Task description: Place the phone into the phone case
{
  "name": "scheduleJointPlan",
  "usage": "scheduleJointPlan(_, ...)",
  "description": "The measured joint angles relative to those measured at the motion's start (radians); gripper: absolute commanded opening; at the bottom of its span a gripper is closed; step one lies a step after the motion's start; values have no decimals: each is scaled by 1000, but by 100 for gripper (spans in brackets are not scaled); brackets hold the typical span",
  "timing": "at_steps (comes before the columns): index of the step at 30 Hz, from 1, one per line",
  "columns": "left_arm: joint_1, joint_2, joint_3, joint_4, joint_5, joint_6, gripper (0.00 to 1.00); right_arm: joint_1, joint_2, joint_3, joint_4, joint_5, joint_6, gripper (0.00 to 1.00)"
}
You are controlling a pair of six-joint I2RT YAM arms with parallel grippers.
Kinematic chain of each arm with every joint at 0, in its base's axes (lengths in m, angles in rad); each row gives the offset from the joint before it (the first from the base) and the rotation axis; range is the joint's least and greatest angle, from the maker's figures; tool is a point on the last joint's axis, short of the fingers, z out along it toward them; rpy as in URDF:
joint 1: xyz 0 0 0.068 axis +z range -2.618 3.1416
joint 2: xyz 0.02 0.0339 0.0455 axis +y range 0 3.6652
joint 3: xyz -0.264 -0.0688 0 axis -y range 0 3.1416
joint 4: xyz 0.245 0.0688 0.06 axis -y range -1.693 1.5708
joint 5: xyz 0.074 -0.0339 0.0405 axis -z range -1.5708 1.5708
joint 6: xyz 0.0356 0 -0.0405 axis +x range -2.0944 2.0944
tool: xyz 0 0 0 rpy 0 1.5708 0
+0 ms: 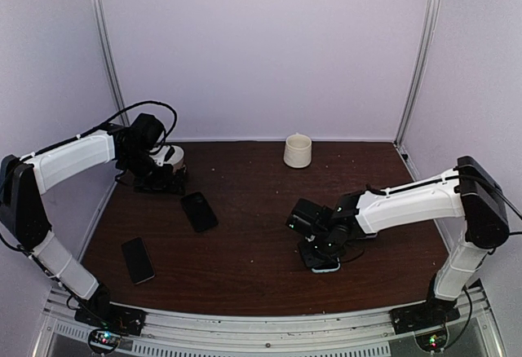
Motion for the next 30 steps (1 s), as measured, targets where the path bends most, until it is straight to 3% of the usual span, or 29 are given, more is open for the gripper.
scheduleJointPlan(7,0,0,0,0,0,0,98,3,0,-30,37,1,24,1)
scheduleJointPlan(10,0,0,0,0,0,0,98,5,-9,-41,40,5,29,6)
scheduleJointPlan(15,0,0,0,0,0,0,98,4,-13,-24,1,31,14,50)
scheduleJointPlan(17,0,0,0,0,0,0,98,2,-13,6,-58,45,-10,71)
scheduleJointPlan(18,0,0,0,0,0,0,97,0,-13,26,-84,55,-20,90)
scheduleJointPlan(19,0,0,0,0,0,0,97,-1,-13,53,-107,69,-37,98)
scheduleJointPlan(24,0,0,0,0,0,3,98,-17,-41,143,-125,122,-92,99)
scheduleJointPlan(30,0,-3,0,0,-10,6,98,-97,-56,117,-113,127,-80,99)
